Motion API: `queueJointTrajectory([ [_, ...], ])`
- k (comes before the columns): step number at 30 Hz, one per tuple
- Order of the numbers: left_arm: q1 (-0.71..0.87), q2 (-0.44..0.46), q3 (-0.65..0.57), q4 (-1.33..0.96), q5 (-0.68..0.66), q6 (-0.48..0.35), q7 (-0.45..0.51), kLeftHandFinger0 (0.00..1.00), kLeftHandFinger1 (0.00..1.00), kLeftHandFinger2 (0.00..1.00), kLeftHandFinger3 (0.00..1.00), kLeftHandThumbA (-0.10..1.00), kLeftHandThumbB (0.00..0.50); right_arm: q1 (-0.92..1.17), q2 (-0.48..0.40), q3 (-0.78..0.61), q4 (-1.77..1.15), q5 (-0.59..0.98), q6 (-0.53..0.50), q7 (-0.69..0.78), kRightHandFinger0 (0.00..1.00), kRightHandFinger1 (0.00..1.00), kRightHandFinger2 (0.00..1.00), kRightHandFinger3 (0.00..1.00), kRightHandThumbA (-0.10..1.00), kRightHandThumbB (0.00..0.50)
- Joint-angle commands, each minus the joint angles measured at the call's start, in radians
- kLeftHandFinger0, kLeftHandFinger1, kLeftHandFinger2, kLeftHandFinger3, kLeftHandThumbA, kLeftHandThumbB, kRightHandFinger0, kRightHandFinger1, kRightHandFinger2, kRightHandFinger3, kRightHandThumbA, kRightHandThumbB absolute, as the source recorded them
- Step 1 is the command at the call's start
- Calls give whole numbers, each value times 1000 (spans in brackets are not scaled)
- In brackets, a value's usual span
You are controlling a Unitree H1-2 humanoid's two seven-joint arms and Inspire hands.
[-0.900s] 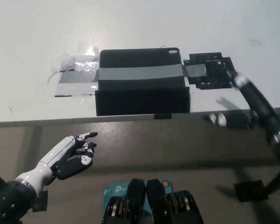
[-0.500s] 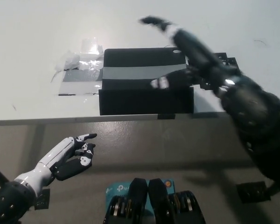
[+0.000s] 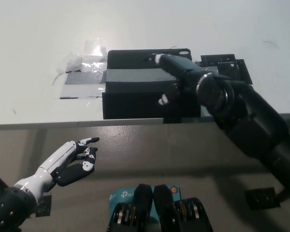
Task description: The robot uses its right hand to pull the cover of a folded tablet cover kept in the middle of the desk
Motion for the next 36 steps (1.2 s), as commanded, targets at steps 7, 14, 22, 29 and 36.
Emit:
queueJointTrajectory([
  [7,-31,15,14,-28,14,14,-34,861,900,1000,1000,1000,57,-84,30,-19,177,-84,-113,-85,1000,1000,1000,1000,1000,500],
  [14,-37,14,22,-22,23,14,-38,867,901,1000,1000,1000,87,-20,97,6,186,-99,-131,-70,1000,1000,1000,1000,1000,500],
  [22,-38,10,30,-31,29,14,-44,864,901,1000,1000,1000,74,35,83,65,-7,-154,-116,9,1000,1000,1000,1000,1000,500],
  [29,-49,10,40,-19,30,14,-46,859,886,1000,1000,1000,70,76,10,77,-97,-201,-121,36,1000,1000,1000,1000,1000,500],
  [36,-59,12,40,-14,34,14,-48,880,900,1000,1000,1000,76,132,-40,63,-133,-209,-104,64,1000,1000,949,961,1000,408],
])
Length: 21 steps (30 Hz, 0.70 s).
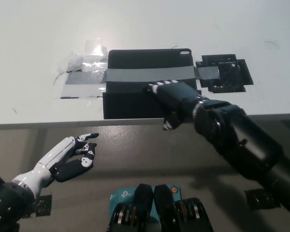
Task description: The robot uses its right hand to pull the cover of a folded tablet cover kept in the middle of the desk
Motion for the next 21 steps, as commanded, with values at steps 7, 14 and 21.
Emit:
queueJointTrajectory([
  [7,-54,14,19,-21,20,12,-21,862,889,1000,1000,1000,67,45,2,-75,-6,15,2,21,1000,1000,1000,923,1000,356],
  [14,-68,15,15,-6,31,12,-23,830,864,990,1000,1000,78,107,82,-156,36,41,-13,-53,898,902,823,754,981,334],
  [21,-65,13,20,-1,28,12,-23,830,865,988,1000,1000,95,191,126,-193,-58,56,-6,-60,503,559,640,705,952,338],
])
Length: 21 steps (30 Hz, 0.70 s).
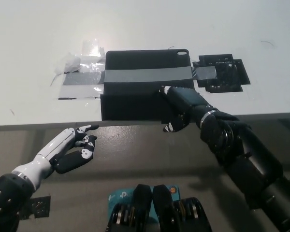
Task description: The robot uses its right hand to pull the cover of a folded tablet cover kept in the middle of the desk
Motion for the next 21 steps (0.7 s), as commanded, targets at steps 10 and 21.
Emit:
queueJointTrajectory([
  [10,-20,28,9,-12,16,12,-23,832,869,987,1000,1000,89,202,-17,-19,-271,53,66,85,523,573,670,698,898,237],
  [21,-28,19,22,-21,20,12,-32,831,866,990,1000,1000,48,359,-46,-121,-490,115,112,104,334,435,556,628,936,267],
])
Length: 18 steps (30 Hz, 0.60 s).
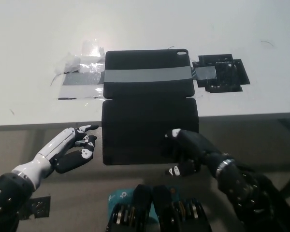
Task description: The robot uses its right hand to pull the cover of a folded tablet cover kept in the middle of the desk
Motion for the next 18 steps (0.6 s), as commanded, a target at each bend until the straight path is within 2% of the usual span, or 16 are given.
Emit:
queueJointTrajectory([
  [1,-26,18,18,-23,11,12,-16,829,864,988,1000,1000,48,31,-16,-49,-87,55,30,16,331,435,556,629,943,267],
  [2,-26,17,18,-24,14,12,-17,828,863,987,1000,1000,48,64,-16,-78,-119,86,24,8,343,449,554,638,891,209],
  [3,-41,19,20,-17,13,12,-19,828,862,988,1000,1000,46,58,-13,-88,-119,91,16,2,335,443,547,631,871,197],
  [4,-40,16,23,-16,14,12,-20,833,867,994,1000,1000,54,72,-23,-95,-133,86,13,1,398,502,606,728,899,183],
  [5,-39,12,25,-13,18,12,-21,835,868,997,1000,1000,73,92,-50,-115,-174,101,12,17,523,603,737,895,940,179],
  [7,-35,11,26,-11,11,12,-22,842,873,999,1000,1000,63,104,-68,-154,-220,156,22,40,535,588,712,983,910,179],
  [9,-36,12,25,-7,11,12,-23,843,872,996,1000,1000,69,106,-69,-183,-251,175,46,42,463,527,655,952,848,173],
  [10,-37,11,23,-2,10,12,-19,831,863,987,1000,1000,74,100,-82,-244,-293,219,71,39,645,665,738,934,791,136],
  [11,-31,10,23,-1,9,12,-19,831,863,987,1000,1000,76,102,-83,-262,-304,229,83,37,678,678,749,934,792,132],
  [13,-29,11,20,-2,14,12,-20,831,867,993,1000,1000,86,93,-80,-341,-291,287,48,8,665,681,785,969,706,132],
  [14,-31,17,15,1,19,12,-22,828,865,994,1000,1000,100,85,-82,-391,-266,297,30,-21,592,657,793,1000,692,129],
  [15,-32,18,13,6,17,12,-22,827,864,995,1000,1000,104,82,-80,-414,-258,302,22,-33,573,653,792,1000,685,131],
  [16,-31,18,14,7,16,12,-21,828,863,993,1000,1000,103,79,-84,-446,-248,306,32,-41,632,718,861,1000,694,107],
  [17,-30,18,16,7,17,12,-23,832,865,993,1000,1000,111,80,-95,-482,-238,317,38,-45,716,811,949,1000,684,61],
  [18,-31,17,17,9,14,12,-19,827,858,985,1000,1000,114,78,-98,-511,-226,321,39,-57,717,800,924,1000,668,49],
])
